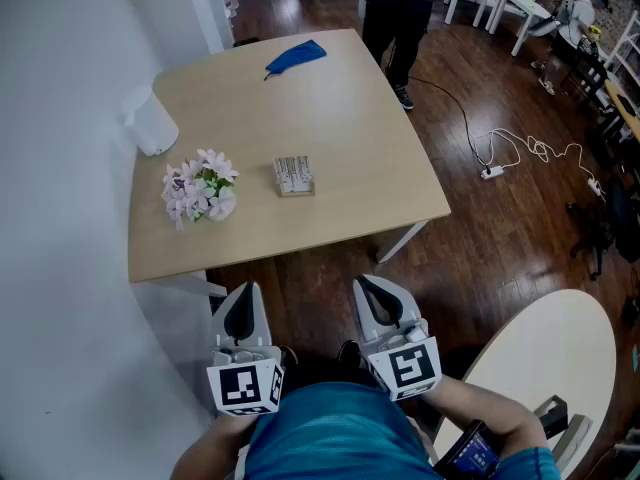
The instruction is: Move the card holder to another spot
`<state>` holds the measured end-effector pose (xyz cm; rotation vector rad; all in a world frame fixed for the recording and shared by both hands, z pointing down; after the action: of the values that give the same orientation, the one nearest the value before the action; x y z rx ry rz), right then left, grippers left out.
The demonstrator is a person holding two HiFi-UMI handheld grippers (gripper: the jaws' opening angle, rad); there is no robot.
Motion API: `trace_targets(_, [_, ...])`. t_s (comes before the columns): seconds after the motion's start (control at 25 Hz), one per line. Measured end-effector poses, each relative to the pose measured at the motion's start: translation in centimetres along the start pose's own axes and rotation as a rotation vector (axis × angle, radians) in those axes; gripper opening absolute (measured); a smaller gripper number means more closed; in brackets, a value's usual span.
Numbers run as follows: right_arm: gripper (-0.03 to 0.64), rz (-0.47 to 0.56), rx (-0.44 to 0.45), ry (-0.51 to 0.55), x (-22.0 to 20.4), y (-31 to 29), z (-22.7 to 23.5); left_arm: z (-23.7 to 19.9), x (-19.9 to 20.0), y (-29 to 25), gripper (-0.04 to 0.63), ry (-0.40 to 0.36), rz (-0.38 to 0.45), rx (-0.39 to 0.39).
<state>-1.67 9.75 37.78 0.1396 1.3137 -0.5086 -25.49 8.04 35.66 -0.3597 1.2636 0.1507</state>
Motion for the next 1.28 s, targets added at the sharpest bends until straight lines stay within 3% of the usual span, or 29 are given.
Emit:
trace_targets(0.32, [-0.006,-0.041,-0.011,0.015,0.0,-1.8,3.2,0.7,-0.5,-2.9,0.014,0.016,-0.025,-0.021])
trace_targets(0.48, [-0.006,-0.069,-0.034,0.043,0.3,-5.7,3.9,-1.7,-1.8,-7.0,0.014,0.036,-0.022,-0.034])
trace_targets(0.76, [-0.002,-0.09,-0.08,0.058,2.2,-14.3,3.8,-7.4,-3.2,-14.7,0.015,0.052,0.004,-0.124])
trace_targets(0.84, [0.052,-0.102,-0.085,0.057,2.4,-16.5,4.3,-8.2,-3.2,-16.1,0.015,0.054,-0.005,-0.159])
trace_targets(1.08, [0.08,-0.194,-0.068,0.074,1.1,-21.9,7.0,-9.3,-5.0,-19.3,0.015,0.063,-0.068,-0.184])
trace_targets(1.28, [0.187,-0.304,-0.01,0.084,-1.7,-27.0,10.9,-9.4,-5.4,-20.7,0.015,0.033,-0.102,-0.181])
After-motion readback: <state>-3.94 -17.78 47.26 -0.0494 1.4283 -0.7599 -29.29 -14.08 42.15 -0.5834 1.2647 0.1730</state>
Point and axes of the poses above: the fingertips, and each gripper's own axes: y backward along the fingers, z to its right, x out of its top, the point moved 10 cm from there along y, backward along the fingers, and after that the axes turned 13 degrees about -y, right-handed, at the moved point
